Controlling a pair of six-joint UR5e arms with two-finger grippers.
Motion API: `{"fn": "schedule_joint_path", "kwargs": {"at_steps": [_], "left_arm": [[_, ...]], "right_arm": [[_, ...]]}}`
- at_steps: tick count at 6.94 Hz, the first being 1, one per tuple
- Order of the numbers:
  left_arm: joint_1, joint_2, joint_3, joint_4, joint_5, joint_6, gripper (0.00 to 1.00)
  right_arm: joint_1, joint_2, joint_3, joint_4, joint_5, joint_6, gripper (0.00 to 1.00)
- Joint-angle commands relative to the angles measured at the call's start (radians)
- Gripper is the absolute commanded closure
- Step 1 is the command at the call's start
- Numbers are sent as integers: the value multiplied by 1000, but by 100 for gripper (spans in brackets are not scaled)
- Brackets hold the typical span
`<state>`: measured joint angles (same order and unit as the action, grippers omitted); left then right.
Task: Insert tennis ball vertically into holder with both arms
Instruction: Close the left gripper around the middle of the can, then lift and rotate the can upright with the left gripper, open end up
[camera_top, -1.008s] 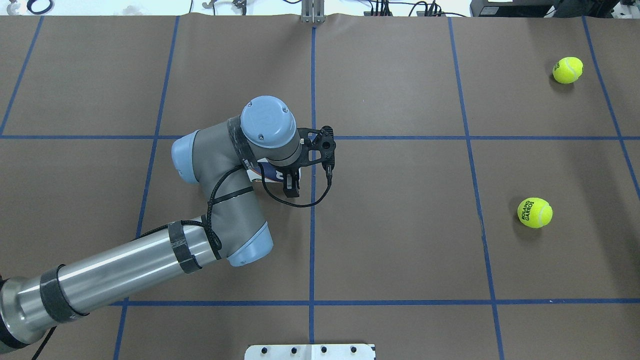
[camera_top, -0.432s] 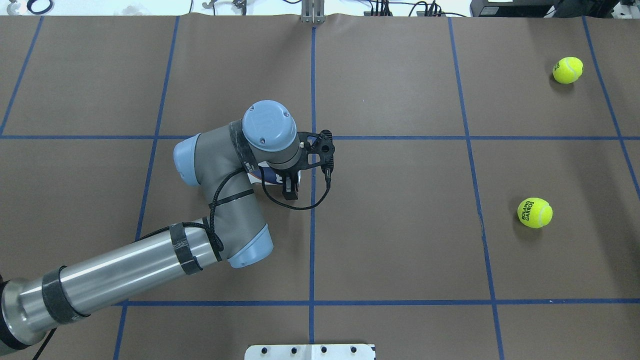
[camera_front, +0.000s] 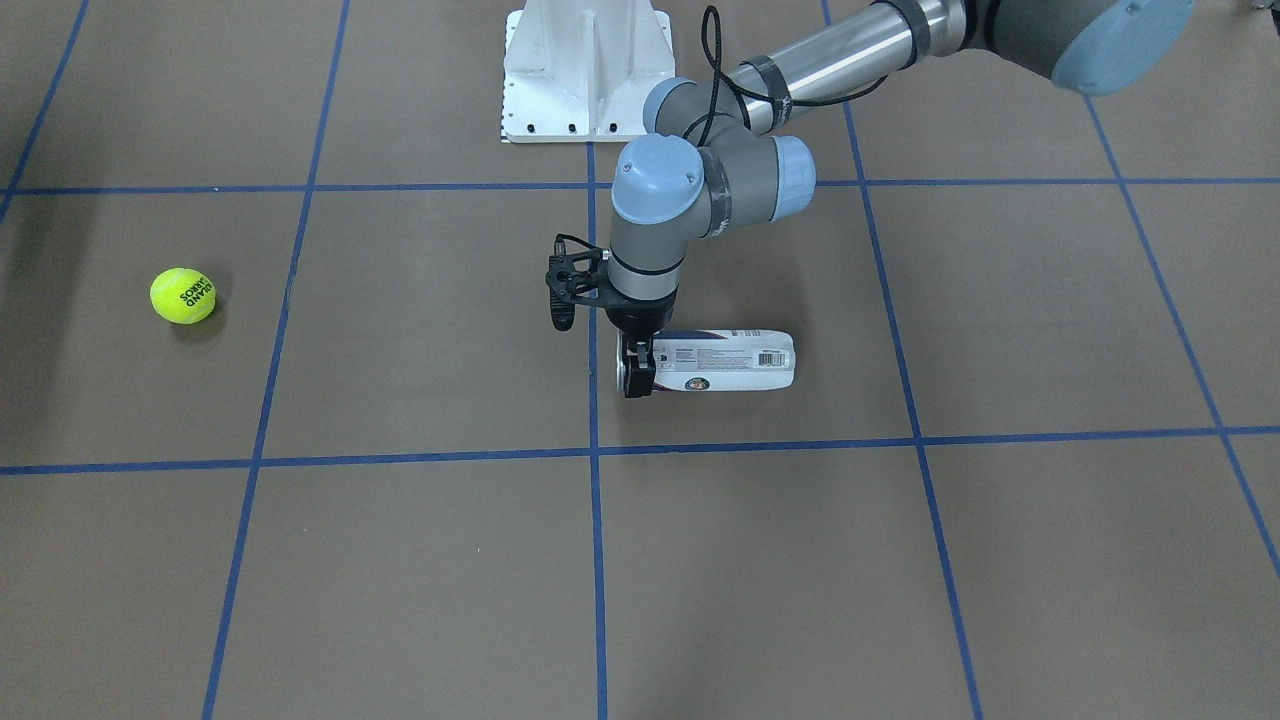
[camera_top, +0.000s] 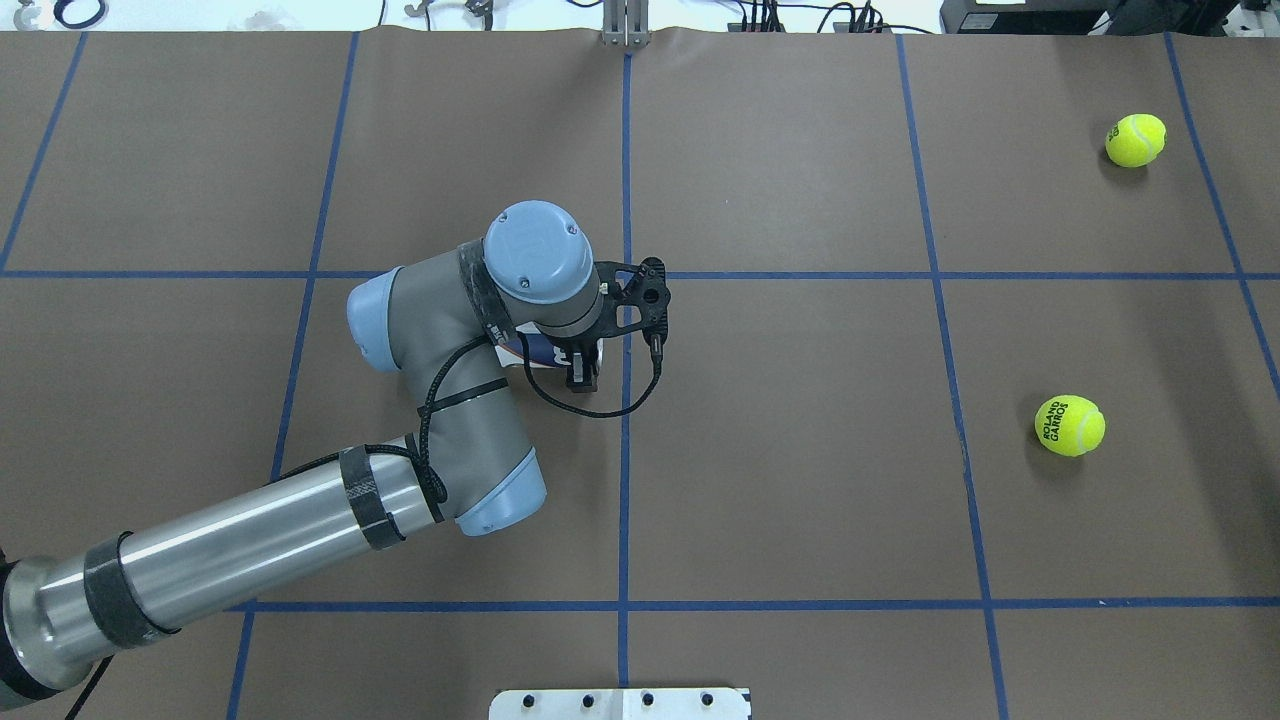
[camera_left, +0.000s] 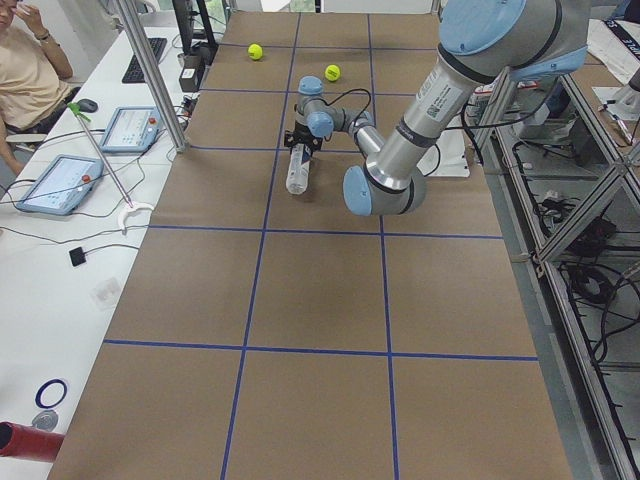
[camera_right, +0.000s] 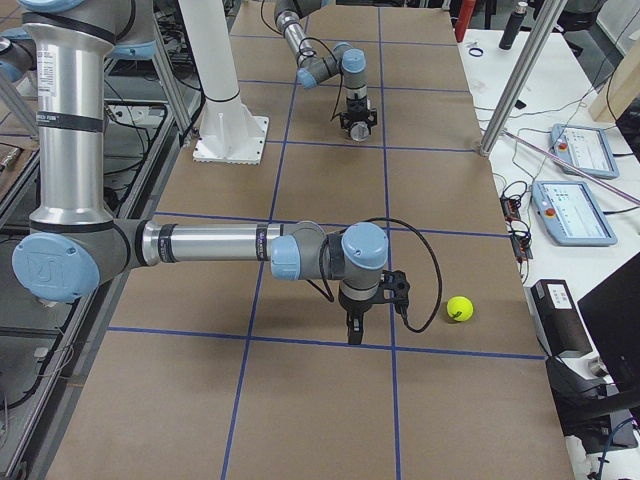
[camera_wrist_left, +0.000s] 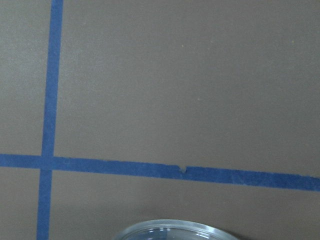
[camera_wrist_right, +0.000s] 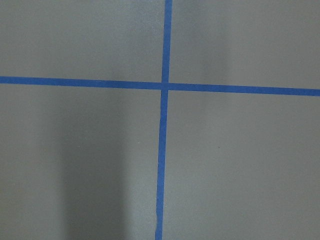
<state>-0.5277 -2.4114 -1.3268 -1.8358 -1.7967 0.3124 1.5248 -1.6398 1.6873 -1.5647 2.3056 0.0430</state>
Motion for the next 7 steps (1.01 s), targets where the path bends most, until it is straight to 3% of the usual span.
{"fn": "schedule_joint_path", "kwargs": {"at_steps": [1,3,6,7], "left_arm": [[0,0,0,-3,3,2,24],[-15,-1,-20,-71,2,-7,23],[-81,-6,-165,-92,-7,-82,23],[-89,-3,-178,-220,-7,-170,23]], "right_arm": [[0,0,0,0,0,0,0],[0,0,0,0,0,0,0],[0,0,0,0,0,0,0],[0,0,0,0,2,0,0]]}}
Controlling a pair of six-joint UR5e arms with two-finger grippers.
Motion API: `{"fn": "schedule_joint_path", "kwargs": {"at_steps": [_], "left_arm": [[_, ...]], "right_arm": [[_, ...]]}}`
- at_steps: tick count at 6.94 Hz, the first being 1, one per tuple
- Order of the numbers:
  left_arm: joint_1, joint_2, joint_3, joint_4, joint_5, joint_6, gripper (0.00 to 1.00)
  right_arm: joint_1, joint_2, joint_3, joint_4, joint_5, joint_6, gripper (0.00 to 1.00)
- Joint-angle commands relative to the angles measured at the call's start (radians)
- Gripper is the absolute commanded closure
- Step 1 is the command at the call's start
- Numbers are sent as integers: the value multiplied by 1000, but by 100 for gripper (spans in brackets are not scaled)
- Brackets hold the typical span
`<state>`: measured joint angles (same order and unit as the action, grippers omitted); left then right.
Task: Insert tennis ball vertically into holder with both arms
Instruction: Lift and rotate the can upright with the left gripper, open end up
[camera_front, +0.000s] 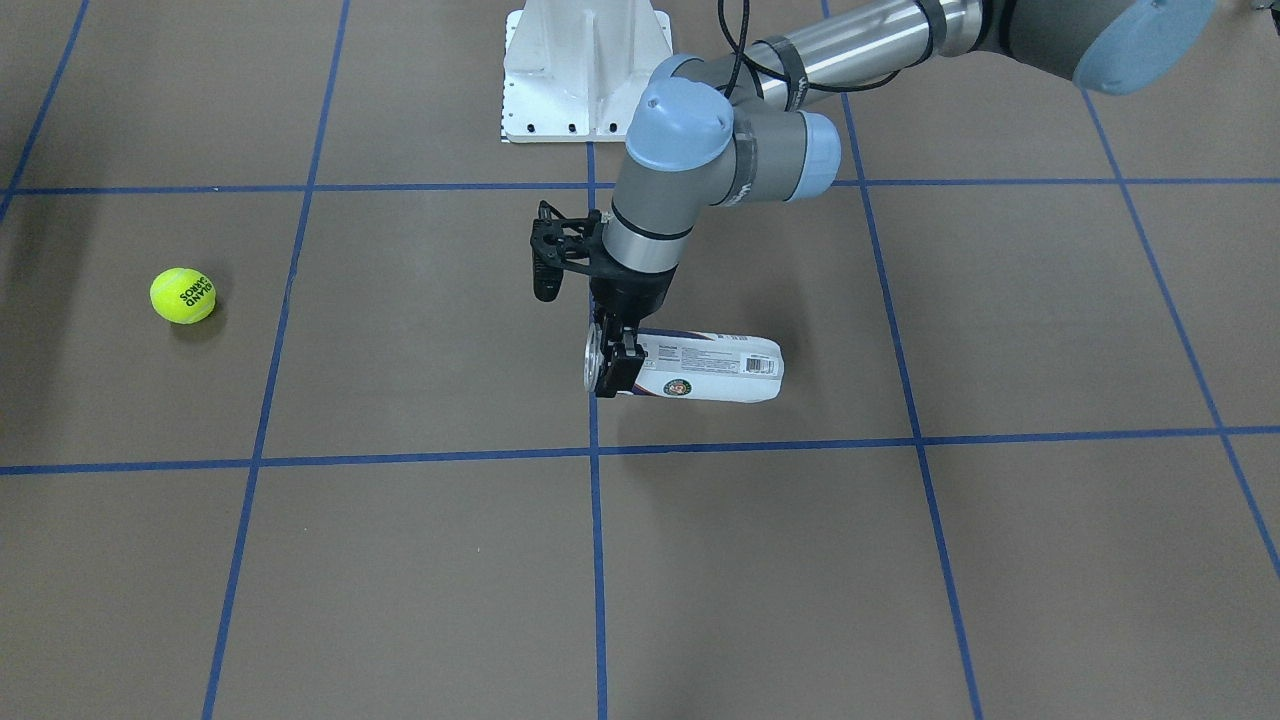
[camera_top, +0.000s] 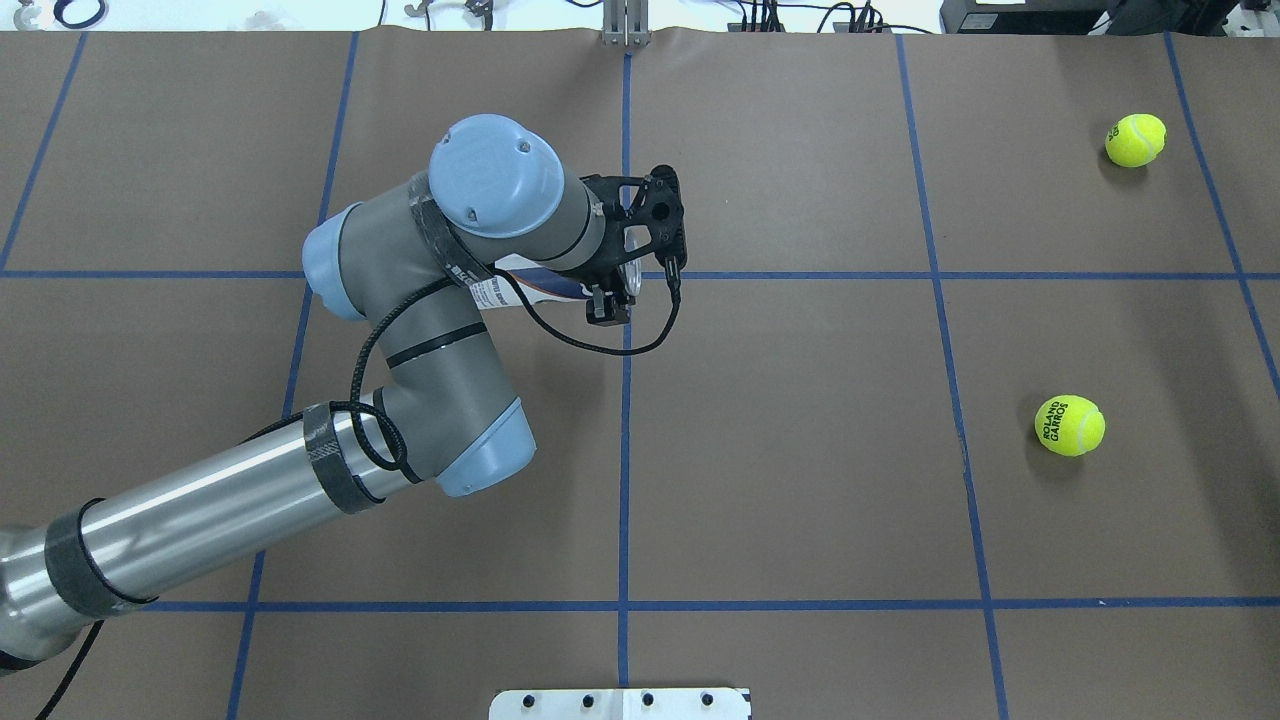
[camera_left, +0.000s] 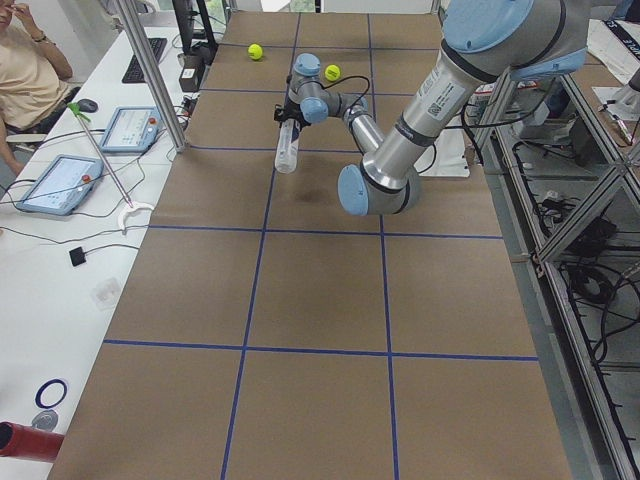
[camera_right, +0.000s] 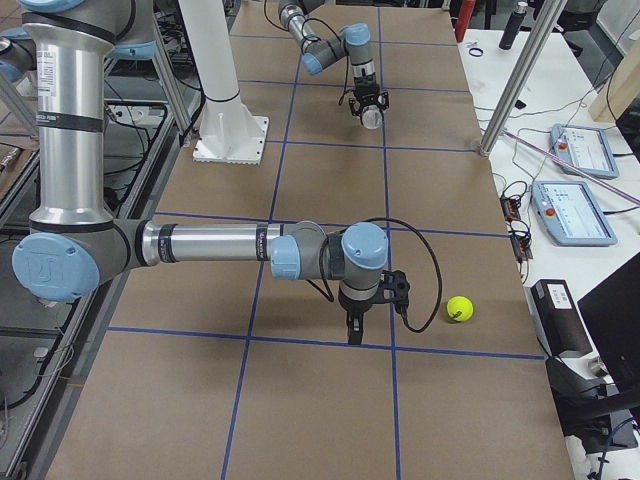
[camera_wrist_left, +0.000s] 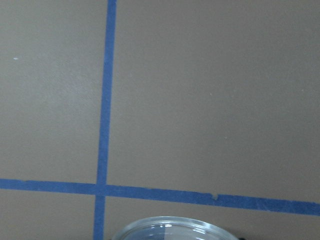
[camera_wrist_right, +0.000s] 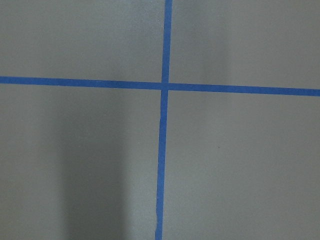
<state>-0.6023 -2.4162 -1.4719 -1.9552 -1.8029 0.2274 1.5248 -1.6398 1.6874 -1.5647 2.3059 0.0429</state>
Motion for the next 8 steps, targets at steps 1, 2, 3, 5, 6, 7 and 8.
{"fn": "schedule_joint_path", "kwargs": {"at_steps": [1,2,3,5,6,7,8], "left_arm": [[-11,12,-25,-240,-1,-177,23],[-10,19,-21,-378,-1,-282,23],[-7,19,-8,-515,-1,-383,23],[-5,20,82,-882,3,-578,23],[-7,20,134,-1069,19,-642,23],[-2,19,172,-1211,119,-692,23],[-1,19,188,-1288,170,-703,23]], "right_arm": [[0,2,0,0,1,2,0],[0,6,0,-1,7,0,0],[-2,6,0,-2,15,0,0],[-2,8,2,0,21,0,0],[-2,8,2,0,23,-2,0],[-3,8,8,29,26,-9,0],[-3,8,8,55,29,-2,0]]}}
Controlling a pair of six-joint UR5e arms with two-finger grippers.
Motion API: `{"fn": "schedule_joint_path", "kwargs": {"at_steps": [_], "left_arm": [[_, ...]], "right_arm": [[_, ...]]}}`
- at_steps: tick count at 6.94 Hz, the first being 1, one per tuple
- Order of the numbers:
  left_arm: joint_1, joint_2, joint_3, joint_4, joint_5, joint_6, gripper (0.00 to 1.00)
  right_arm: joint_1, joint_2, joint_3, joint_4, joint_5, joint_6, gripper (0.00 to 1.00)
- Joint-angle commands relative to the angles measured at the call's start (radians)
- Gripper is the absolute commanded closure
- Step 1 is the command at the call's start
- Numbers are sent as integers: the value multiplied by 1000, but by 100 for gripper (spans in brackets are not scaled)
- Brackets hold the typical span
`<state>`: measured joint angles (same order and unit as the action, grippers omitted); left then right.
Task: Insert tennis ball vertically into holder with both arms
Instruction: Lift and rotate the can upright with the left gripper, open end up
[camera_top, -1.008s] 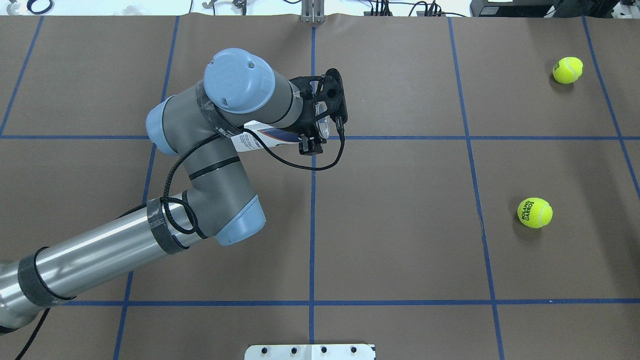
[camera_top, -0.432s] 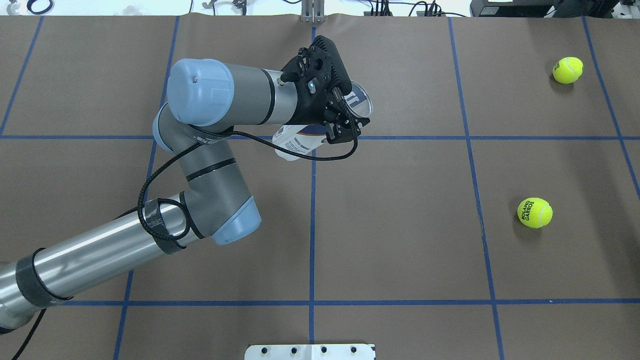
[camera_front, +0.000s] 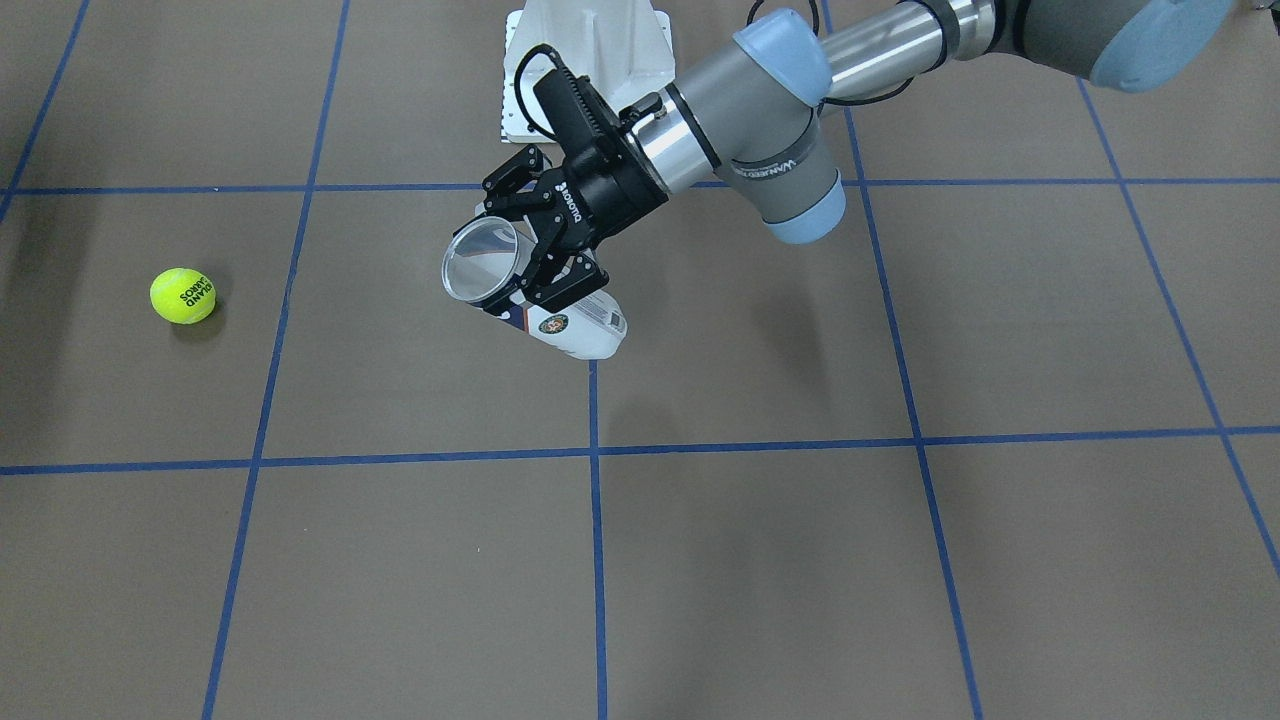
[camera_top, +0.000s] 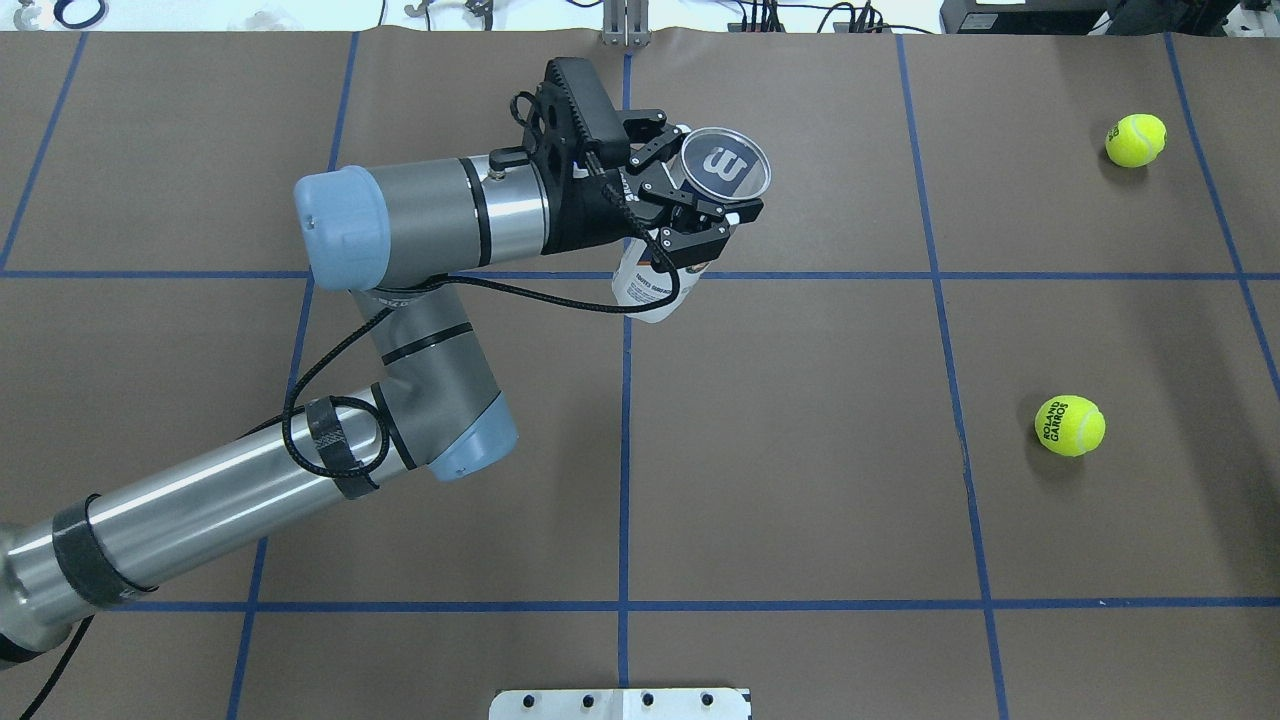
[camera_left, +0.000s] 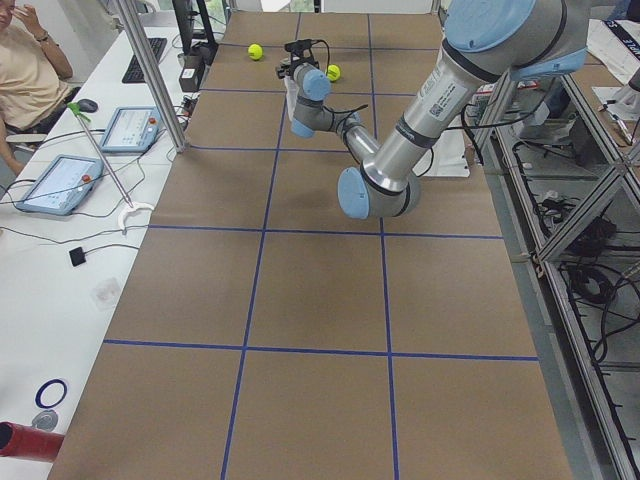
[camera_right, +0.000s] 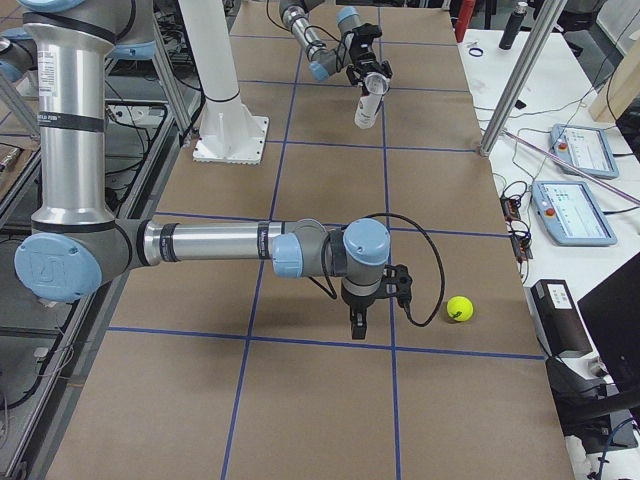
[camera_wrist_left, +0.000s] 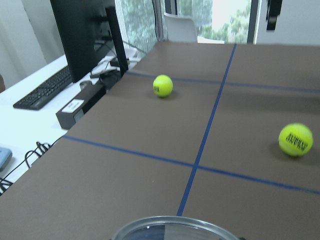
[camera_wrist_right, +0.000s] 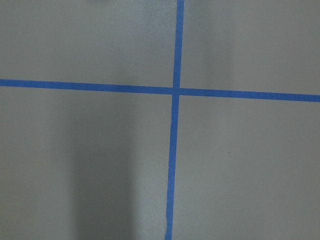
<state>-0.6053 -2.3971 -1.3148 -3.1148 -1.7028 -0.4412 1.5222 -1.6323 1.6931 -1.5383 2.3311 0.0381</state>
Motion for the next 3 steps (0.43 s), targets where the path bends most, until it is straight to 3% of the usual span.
{"fn": "schedule_joint_path", "kwargs": {"at_steps": [1,3], "left_arm": [[2,1,45,-190,125,-34,23],[4,7,151,-342,180,-31,23]], "right_arm": [[-5,6,6,30,32,5,0],[-40,31,57,27,37,-9,0]]}}
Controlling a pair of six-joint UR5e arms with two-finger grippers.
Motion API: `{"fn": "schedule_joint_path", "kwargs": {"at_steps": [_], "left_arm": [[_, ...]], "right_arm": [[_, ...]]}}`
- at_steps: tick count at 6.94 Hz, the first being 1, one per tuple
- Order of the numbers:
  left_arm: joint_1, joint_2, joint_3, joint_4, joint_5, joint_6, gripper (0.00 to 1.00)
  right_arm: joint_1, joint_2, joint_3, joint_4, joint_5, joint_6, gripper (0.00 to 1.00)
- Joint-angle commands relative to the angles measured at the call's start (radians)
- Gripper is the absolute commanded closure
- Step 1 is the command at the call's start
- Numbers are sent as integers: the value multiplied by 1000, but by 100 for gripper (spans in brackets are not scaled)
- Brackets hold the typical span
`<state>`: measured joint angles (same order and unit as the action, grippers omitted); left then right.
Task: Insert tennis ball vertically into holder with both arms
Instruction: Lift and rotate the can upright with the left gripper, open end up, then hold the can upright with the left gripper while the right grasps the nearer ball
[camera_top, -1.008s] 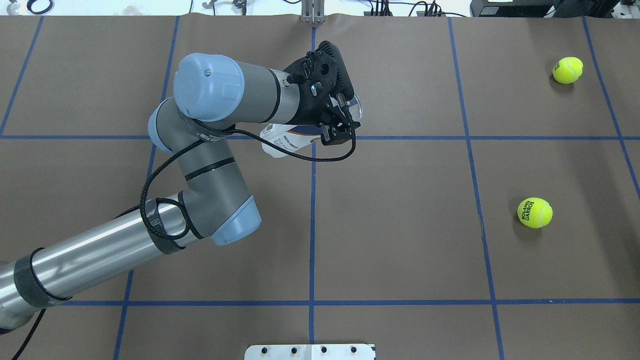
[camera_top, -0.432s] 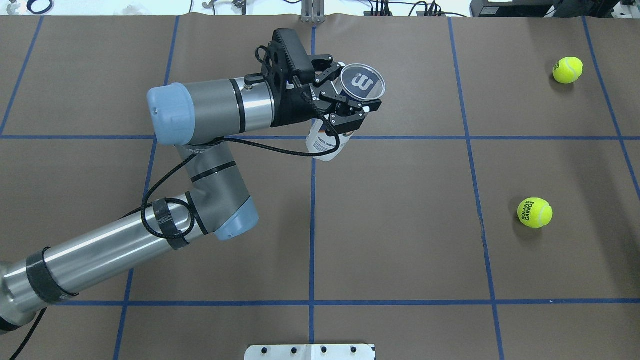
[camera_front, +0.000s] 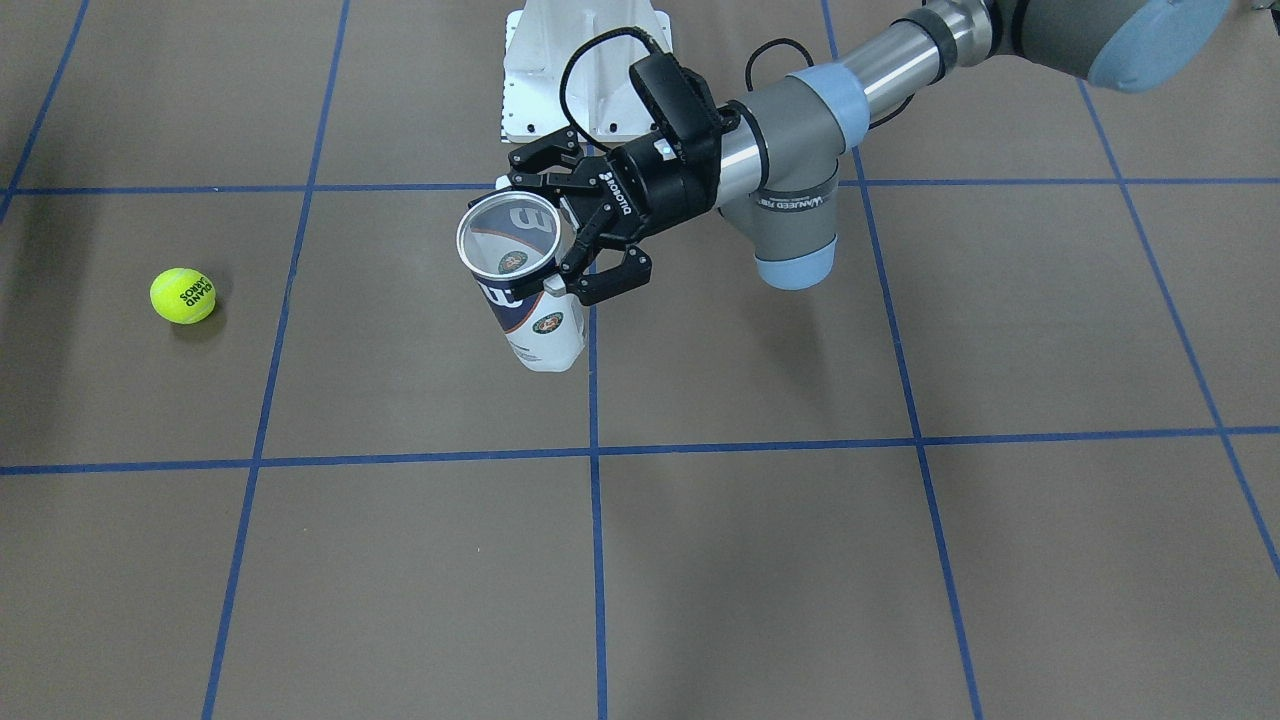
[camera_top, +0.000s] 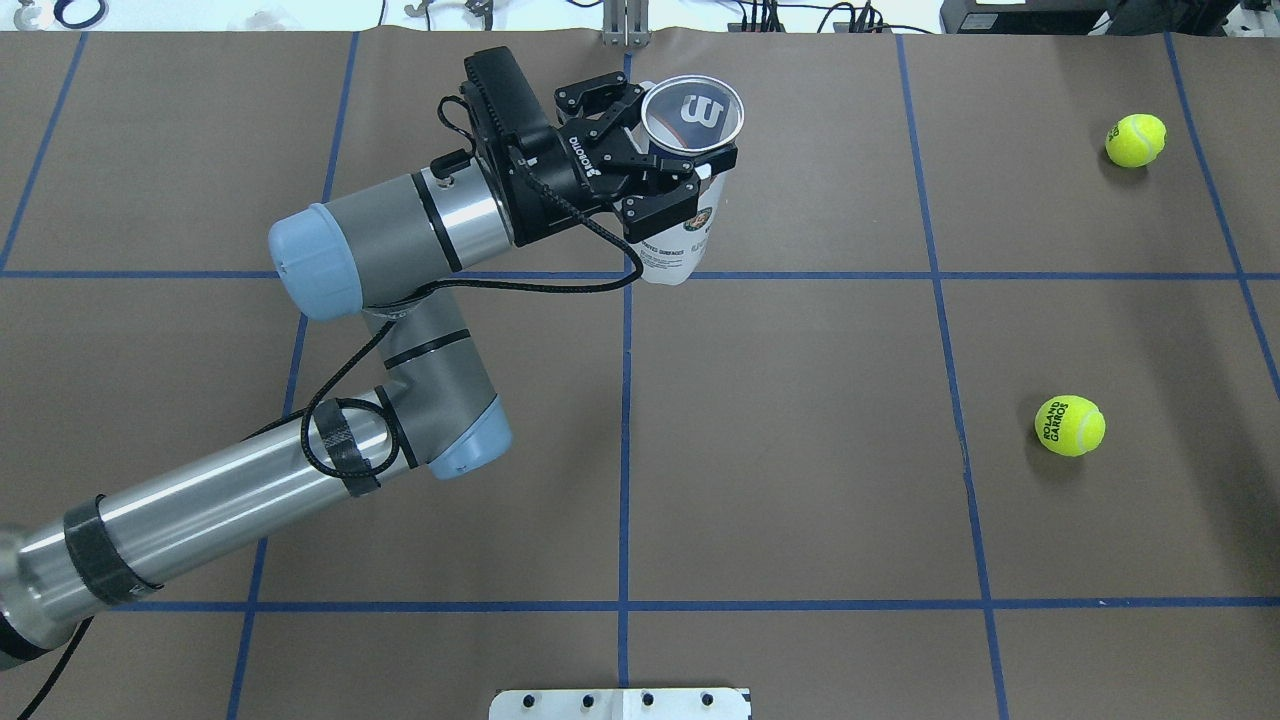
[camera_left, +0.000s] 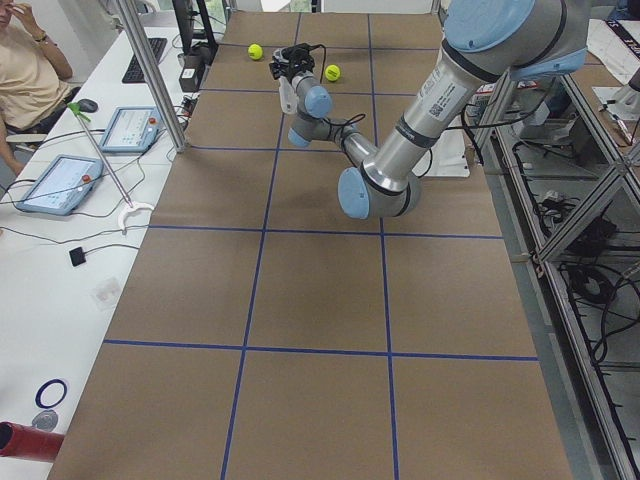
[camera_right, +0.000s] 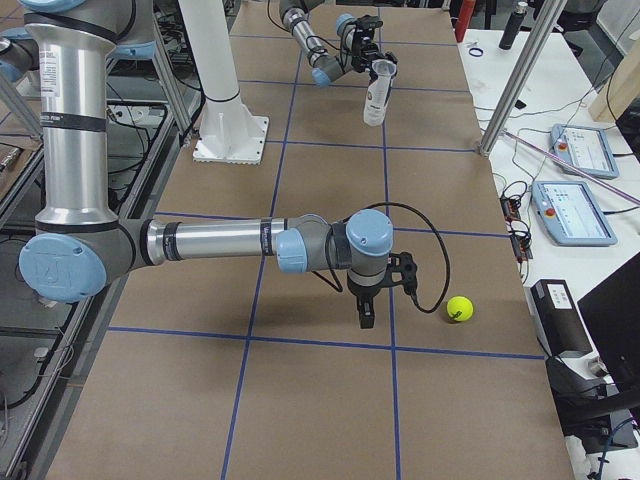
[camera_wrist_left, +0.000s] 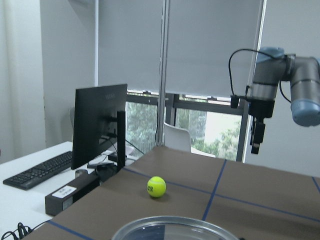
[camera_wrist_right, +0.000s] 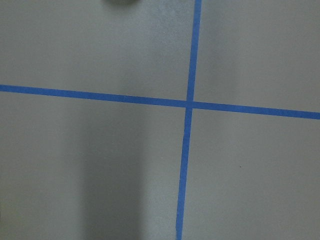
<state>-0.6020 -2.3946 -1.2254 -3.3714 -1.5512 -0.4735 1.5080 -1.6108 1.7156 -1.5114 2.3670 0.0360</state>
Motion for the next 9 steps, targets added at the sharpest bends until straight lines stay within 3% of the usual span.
{"fn": "schedule_joint_path", "kwargs": {"at_steps": [1,2,3,4,5,9], "left_arm": [[1,35,111,-176,32,4,22],[2,52,144,-196,33,7,22],[4,55,171,-215,33,10,22],[23,55,211,-248,33,12,22],[40,55,218,-252,34,12,22],[62,54,219,-250,34,19,20]], "right_arm": [[-29,14,91,-4,9,7,0],[-55,22,94,-1,14,36,0],[-86,25,140,3,88,220,1],[-183,25,197,2,66,346,0],[-283,26,223,4,-37,440,0],[-570,23,308,45,-283,783,0]]}}
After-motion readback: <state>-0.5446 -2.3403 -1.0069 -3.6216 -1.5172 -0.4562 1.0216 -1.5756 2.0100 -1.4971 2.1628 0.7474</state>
